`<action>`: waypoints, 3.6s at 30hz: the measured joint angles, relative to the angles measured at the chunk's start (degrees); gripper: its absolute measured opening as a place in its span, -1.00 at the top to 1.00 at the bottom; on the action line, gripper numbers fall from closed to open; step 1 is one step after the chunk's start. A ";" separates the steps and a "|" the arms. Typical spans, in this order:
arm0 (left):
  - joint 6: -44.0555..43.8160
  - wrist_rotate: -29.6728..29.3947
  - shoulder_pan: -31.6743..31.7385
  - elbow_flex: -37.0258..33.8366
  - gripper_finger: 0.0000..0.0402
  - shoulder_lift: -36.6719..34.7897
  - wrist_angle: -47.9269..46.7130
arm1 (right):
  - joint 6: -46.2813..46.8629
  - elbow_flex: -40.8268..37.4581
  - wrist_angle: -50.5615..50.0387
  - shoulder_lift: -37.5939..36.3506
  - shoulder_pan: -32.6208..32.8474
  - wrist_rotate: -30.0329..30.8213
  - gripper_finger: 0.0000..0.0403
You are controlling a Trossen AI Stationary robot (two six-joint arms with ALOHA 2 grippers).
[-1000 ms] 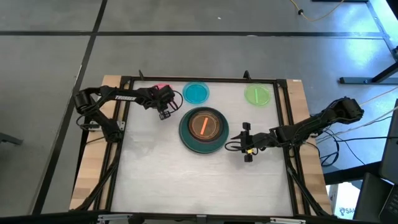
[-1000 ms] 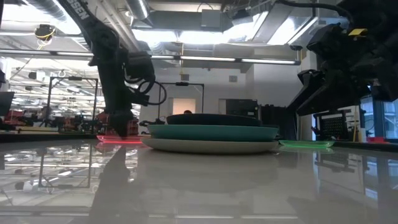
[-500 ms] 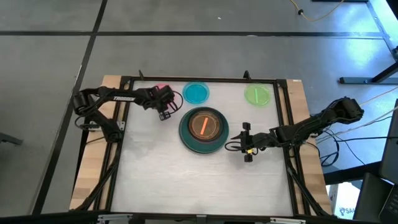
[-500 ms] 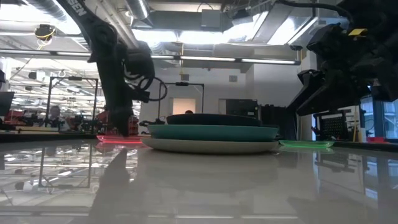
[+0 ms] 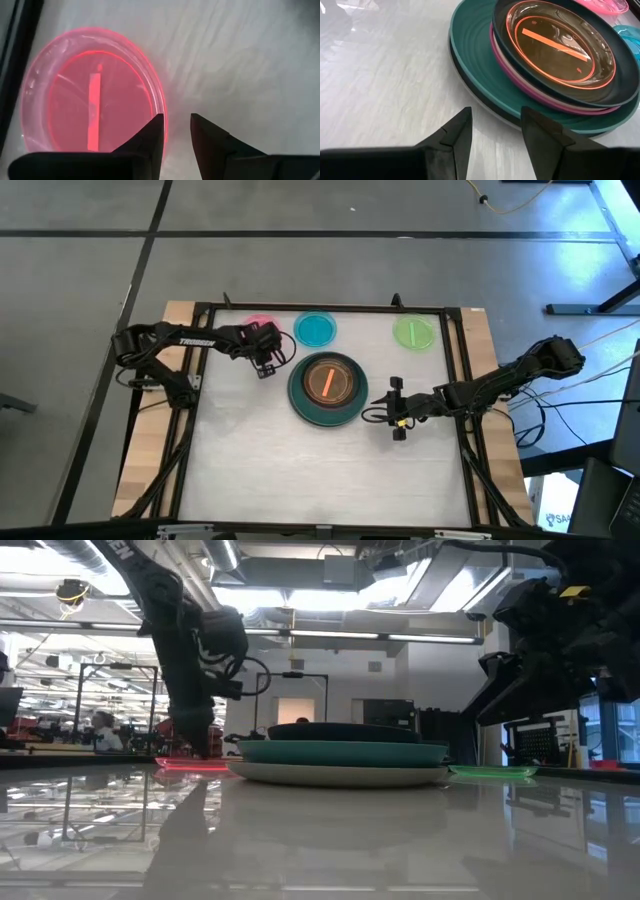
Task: Stack plastic plates
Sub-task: Stack the transparent pink plate on top of the transparent orange plate, then stack the transparent blue plate on top of the transparent pink plate
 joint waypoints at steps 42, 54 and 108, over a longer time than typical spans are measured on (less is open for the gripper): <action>-1.77 1.37 -14.78 13.15 0.99 -4.59 1.39 | -0.07 -0.02 0.26 0.02 0.00 0.59 0.21; -1.75 8.33 -27.71 15.77 0.98 -2.25 16.96 | 0.01 -0.02 0.50 0.01 0.00 0.59 0.21; -34.03 13.62 12.65 15.70 0.45 15.42 14.65 | -1.63 0.00 1.31 0.02 0.00 1.21 0.21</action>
